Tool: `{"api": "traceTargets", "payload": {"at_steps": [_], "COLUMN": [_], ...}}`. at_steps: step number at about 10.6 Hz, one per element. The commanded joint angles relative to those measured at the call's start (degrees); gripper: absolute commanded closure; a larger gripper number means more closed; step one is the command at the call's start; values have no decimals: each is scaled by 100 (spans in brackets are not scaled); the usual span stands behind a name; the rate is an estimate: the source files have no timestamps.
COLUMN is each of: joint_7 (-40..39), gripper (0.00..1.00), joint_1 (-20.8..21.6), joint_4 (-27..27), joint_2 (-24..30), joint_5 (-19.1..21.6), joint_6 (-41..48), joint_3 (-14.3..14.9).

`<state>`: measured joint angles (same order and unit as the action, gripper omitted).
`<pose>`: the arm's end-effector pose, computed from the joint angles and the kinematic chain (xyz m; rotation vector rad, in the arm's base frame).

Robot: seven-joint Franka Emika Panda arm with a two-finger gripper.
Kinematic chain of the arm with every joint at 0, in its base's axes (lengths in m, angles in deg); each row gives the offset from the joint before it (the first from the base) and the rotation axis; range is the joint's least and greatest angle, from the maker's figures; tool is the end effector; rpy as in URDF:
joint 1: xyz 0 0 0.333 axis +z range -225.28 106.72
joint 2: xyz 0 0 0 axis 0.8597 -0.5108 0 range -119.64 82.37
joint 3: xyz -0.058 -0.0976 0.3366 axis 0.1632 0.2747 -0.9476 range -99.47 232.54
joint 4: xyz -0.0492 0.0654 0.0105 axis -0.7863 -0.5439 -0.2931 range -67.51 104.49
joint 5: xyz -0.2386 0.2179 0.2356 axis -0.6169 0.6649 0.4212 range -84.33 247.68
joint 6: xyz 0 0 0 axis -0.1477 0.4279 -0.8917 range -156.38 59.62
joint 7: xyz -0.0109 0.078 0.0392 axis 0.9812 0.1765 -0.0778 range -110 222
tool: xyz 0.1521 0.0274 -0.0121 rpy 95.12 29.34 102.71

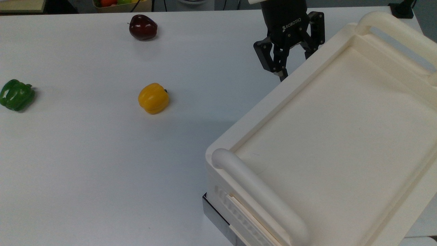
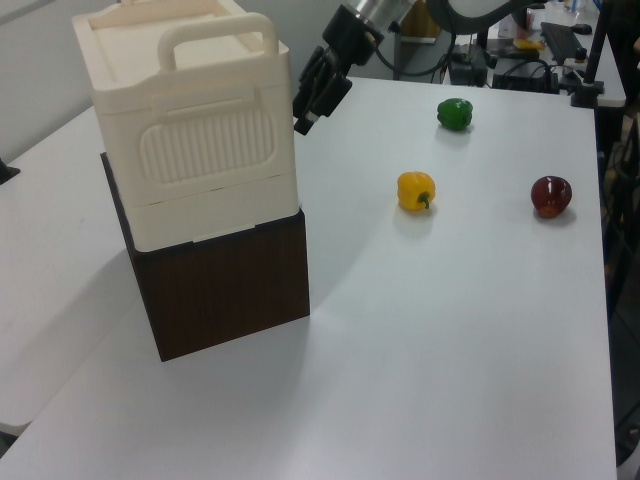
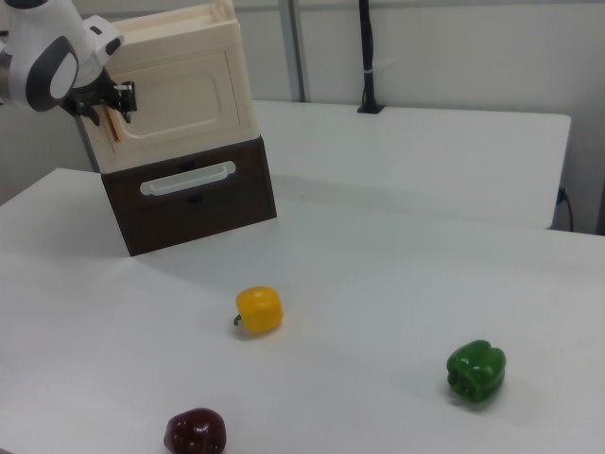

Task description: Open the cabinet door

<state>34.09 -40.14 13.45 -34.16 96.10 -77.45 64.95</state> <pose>0.6857 0.2686 0.5898 -2.6492 -0.8414 -0.8936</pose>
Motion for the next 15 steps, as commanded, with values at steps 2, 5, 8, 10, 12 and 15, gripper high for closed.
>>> {"api": "traceTargets", "payload": {"at_steps": [2,5,8,10,12,15], "joint_7": [134,117,134,169,117,-23], "gripper": [73,85,96,97,97,97], "joint_1": [177,177,169,169,125,-182], "joint_4": [-76,-67,47,231,521,583], "joint_2": [-99,-99,-21,93,313,629], "joint_5": [-98,-115,-230,-177,-177,-177], "joint_6": [-253,-289,-237,-192,-9,763], "joint_3": [62,70,62,62,79,114]}}
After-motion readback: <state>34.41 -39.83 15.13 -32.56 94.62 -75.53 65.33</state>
